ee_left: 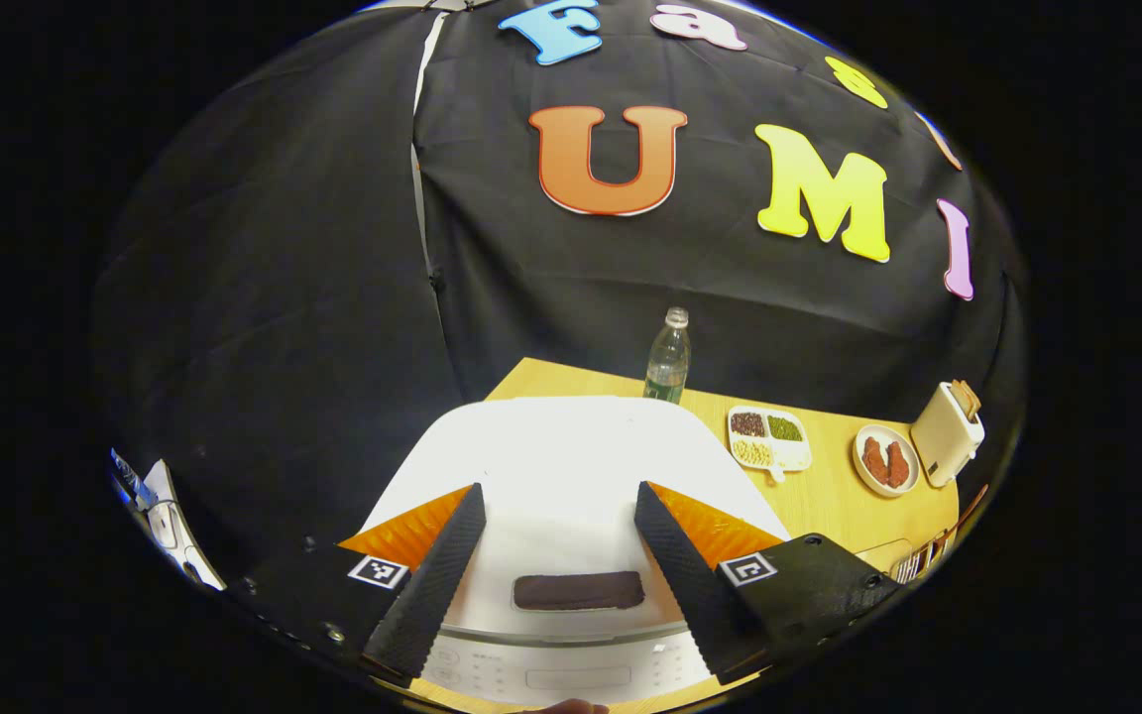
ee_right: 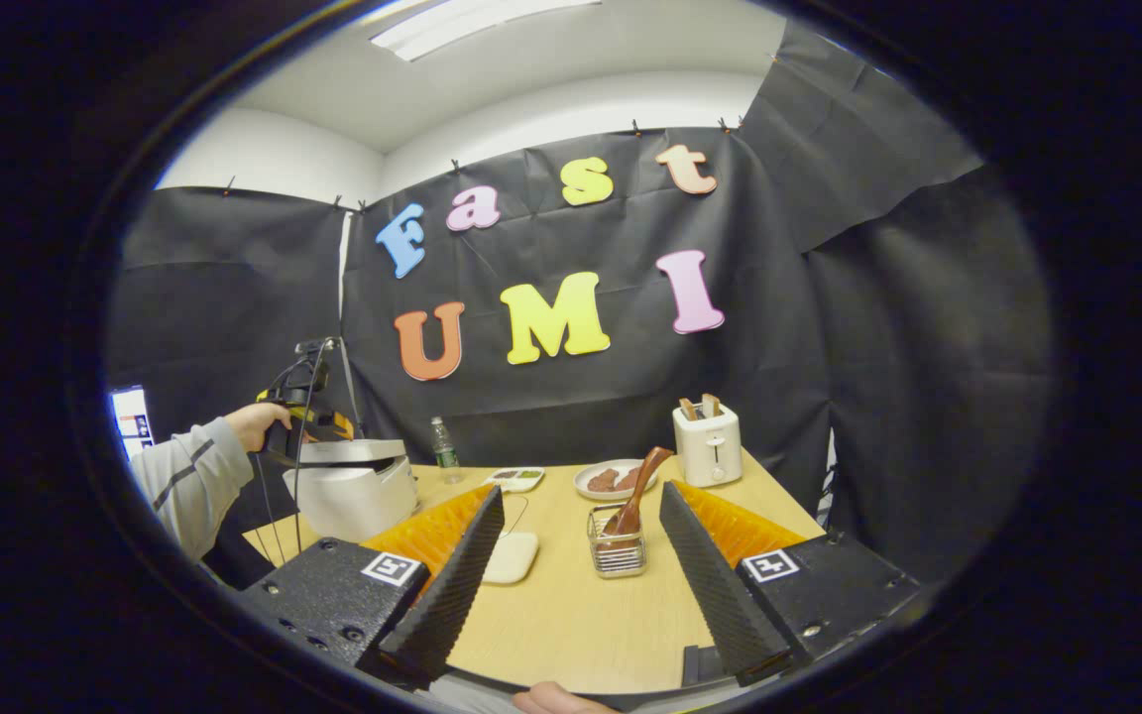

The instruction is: Close the left gripper, press the button to open the rice cooker; take a wooden spoon from the chopstick holder with the right hand, scoop a spoonful of rice and pour it into the rice cooker, then put the wooden spoon back into the chopstick holder.

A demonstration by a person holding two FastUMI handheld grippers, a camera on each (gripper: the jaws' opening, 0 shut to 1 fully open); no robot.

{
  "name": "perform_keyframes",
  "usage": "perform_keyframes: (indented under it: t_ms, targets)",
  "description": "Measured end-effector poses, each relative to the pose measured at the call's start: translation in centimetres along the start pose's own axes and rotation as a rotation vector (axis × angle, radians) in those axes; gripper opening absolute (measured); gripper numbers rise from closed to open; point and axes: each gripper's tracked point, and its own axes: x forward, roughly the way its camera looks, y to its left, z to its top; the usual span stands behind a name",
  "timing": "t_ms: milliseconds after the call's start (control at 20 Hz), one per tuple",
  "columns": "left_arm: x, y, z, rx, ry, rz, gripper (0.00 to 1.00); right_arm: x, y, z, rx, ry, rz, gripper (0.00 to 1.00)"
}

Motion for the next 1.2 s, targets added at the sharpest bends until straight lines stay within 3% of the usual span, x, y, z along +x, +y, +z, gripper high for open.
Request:
perform_keyframes:
  t_ms: [50, 250, 300, 500, 600, 650, 700, 800, 1150, 1200]
  targets:
    - [0.0, -0.2, -1.0, 0.002, 0.019, -0.002, 0.99, -0.4, 0.1, -0.1, -0.005, 0.001, -0.004, 1.0]
    - [-1.4, -0.5, -1.9, 0.008, 0.017, -0.02, 0.99, -2.0, 0.8, 0.9, -0.034, -0.024, -0.02, 1.0]
    - [-2.0, -0.6, -2.3, 0.011, 0.029, -0.025, 0.99, -2.6, 1.4, 1.3, -0.037, -0.036, -0.011, 0.96]
    - [-3.4, -1.1, -3.9, 0.031, 0.061, -0.037, 0.99, -4.0, 3.6, 2.5, -0.065, -0.072, 0.01, 1.0]
    - [-3.5, -1.2, -4.1, 0.039, 0.043, -0.05, 0.99, -4.3, 3.5, 4.1, -0.063, -0.102, -0.029, 1.0]
    - [-3.6, -1.2, -4.1, 0.029, 0.035, -0.051, 0.99, -4.6, 3.8, 4.7, -0.06, -0.115, -0.036, 0.95]
    - [-3.6, -1.1, -4.2, 0.026, 0.031, -0.05, 0.99, -5.0, 4.3, 4.8, -0.058, -0.125, -0.032, 1.0]
    - [-3.6, -1.1, -4.4, 0.028, 0.024, -0.047, 0.99, -5.4, 4.4, 5.0, -0.058, -0.132, -0.038, 1.0]
    - [-3.0, -1.1, -4.0, 0.016, -0.08, -0.017, 1.0, -3.6, 3.4, 3.0, -0.003, -0.05, -0.084, 1.0]
    - [-3.0, -1.0, -4.0, 0.017, -0.105, -0.015, 0.99, -3.5, 3.3, 3.0, 0.008, -0.046, -0.089, 0.96]
